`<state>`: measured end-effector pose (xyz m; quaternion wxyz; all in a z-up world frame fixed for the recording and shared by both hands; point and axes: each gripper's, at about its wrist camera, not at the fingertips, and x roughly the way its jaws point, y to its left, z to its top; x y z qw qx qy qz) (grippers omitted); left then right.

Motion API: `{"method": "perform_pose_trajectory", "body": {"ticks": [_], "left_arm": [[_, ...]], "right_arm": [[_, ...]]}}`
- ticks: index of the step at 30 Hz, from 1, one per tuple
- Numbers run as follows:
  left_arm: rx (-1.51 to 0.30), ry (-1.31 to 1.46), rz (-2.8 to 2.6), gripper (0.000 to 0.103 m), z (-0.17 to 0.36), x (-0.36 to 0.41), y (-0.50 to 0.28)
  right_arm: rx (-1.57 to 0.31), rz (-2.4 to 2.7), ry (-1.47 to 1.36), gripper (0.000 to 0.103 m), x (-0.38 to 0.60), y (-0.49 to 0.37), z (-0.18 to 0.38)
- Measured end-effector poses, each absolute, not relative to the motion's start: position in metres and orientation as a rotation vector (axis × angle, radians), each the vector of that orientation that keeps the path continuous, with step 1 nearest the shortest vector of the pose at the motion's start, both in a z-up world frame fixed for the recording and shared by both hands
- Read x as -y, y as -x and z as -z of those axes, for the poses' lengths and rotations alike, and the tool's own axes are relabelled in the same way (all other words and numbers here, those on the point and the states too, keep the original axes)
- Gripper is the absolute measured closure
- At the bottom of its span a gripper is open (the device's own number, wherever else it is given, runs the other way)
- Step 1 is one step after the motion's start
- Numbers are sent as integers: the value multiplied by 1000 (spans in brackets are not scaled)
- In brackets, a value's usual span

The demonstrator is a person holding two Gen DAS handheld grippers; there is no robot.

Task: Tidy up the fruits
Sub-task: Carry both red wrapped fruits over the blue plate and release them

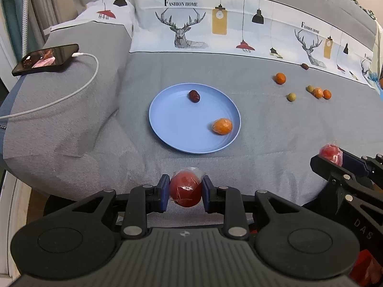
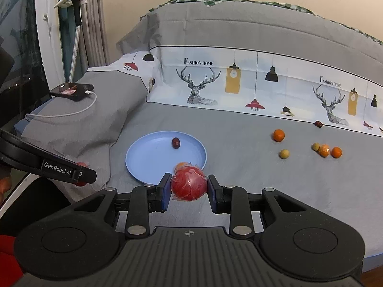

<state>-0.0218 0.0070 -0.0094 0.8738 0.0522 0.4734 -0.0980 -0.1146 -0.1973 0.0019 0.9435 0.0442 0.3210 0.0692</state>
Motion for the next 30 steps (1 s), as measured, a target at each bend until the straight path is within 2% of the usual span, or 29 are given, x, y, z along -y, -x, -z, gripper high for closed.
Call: {"method": "perform_pose_trajectory", "body": {"ticks": [19,30], "left_arm": [[-984,-98,156,73,11,-16,-59],[-1053,-118,167,73,49,-2,-112]], "right_arm": [[-701,-179,-87,70,185,52,16],[-765,-198,-116,70,172,-8,50]]}}
